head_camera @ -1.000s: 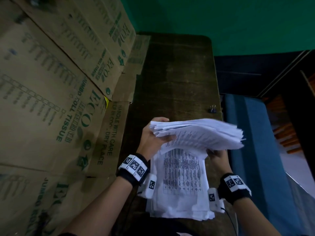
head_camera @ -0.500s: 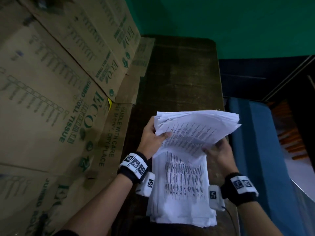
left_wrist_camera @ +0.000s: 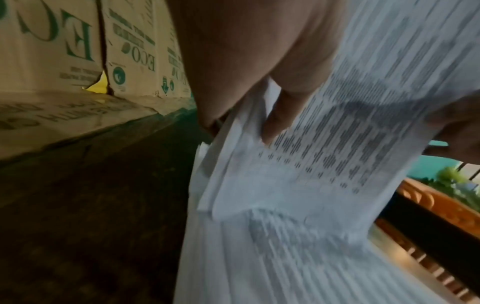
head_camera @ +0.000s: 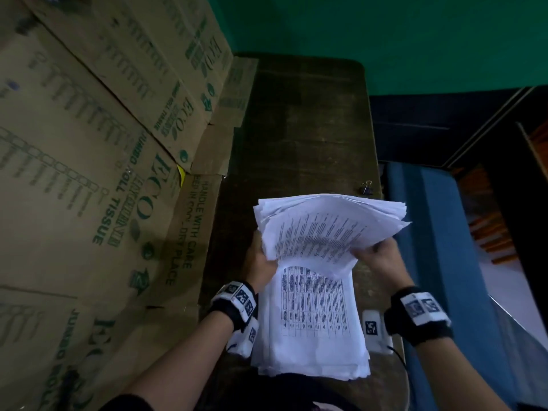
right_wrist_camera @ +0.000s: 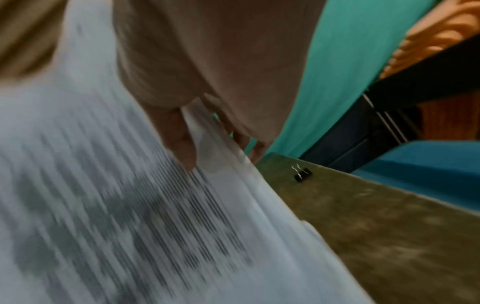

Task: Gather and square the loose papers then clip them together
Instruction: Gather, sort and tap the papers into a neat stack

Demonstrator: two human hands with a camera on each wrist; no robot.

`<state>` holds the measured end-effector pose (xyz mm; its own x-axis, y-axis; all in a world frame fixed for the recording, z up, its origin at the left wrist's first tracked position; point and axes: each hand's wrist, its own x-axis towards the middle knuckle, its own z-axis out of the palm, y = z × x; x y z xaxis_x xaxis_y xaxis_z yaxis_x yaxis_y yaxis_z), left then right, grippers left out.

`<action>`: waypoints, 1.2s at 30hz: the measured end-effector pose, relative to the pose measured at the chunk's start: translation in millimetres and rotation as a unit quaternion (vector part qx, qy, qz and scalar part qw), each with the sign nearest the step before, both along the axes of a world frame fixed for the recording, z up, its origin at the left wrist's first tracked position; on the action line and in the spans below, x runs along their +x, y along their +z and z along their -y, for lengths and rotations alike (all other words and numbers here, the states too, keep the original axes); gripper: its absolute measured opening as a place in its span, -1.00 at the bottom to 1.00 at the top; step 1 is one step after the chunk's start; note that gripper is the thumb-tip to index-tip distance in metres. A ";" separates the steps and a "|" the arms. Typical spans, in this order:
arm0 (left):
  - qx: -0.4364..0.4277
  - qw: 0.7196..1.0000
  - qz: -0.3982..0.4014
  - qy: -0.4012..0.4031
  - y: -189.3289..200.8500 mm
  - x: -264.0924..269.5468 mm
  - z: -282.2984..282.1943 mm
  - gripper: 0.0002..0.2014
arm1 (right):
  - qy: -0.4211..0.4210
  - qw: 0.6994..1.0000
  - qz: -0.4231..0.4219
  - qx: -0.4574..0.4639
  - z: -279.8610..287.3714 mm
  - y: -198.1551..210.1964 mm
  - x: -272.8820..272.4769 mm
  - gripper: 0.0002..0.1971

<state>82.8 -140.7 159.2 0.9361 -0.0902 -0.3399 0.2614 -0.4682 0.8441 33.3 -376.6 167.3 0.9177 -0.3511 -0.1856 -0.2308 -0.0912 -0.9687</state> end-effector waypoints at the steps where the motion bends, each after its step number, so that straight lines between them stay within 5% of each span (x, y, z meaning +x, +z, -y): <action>1: 0.049 0.998 -0.015 -0.023 -2.4 -4.9 0.3 -0.76 | 0.004 1.000 -0.020 -0.005 -3.6 -11.8 -1.9 -0.67; 3: 0.080 0.996 -0.012 -0.027 -11.8 -7.4 -0.1 -0.66 | -0.015 0.999 -0.029 0.024 -10.2 -26.8 -5.1 -0.63; 6: 0.010 0.999 -0.020 -0.047 -20.1 -5.1 -10.8 -0.34 | -0.034 0.998 -0.002 0.058 -8.8 -25.4 -10.4 -0.63; 11: -0.042 0.984 -0.104 -0.141 -40.7 -49.9 -33.6 -0.30 | 0.003 0.996 -0.055 -0.072 3.0 -39.0 -32.7 -0.63; 16: 0.055 0.971 -0.182 -0.148 -63.0 -78.2 -32.2 -0.28 | -0.001 0.977 -0.186 -0.105 -13.0 -73.9 -50.4 -0.61; 21: 0.132 0.953 -0.223 -0.156 -71.5 -80.0 -19.5 -0.32 | 0.091 0.937 -0.289 -0.172 -31.7 -88.8 -41.8 -0.42; 25: 0.079 0.958 -0.242 -0.129 -75.9 -79.9 -19.5 -0.30 | 0.124 0.911 -0.327 -0.217 -24.4 -93.8 -39.8 -0.33; 29: 0.228 0.950 -0.198 -0.084 -80.1 -78.3 -21.7 -0.27 | 0.121 0.860 -0.403 -0.288 -19.7 -100.4 -49.7 -0.11; 33: 0.215 0.940 -0.253 -0.077 -86.6 -77.2 -14.2 -0.26 | 0.063 0.909 -0.369 -0.184 -24.7 -111.2 -49.4 -0.16; 36: 0.077 0.958 -0.277 -0.008 -90.4 -74.2 -13.6 -0.16 | -0.014 0.931 -0.361 -0.041 -23.3 -109.2 -46.4 -0.15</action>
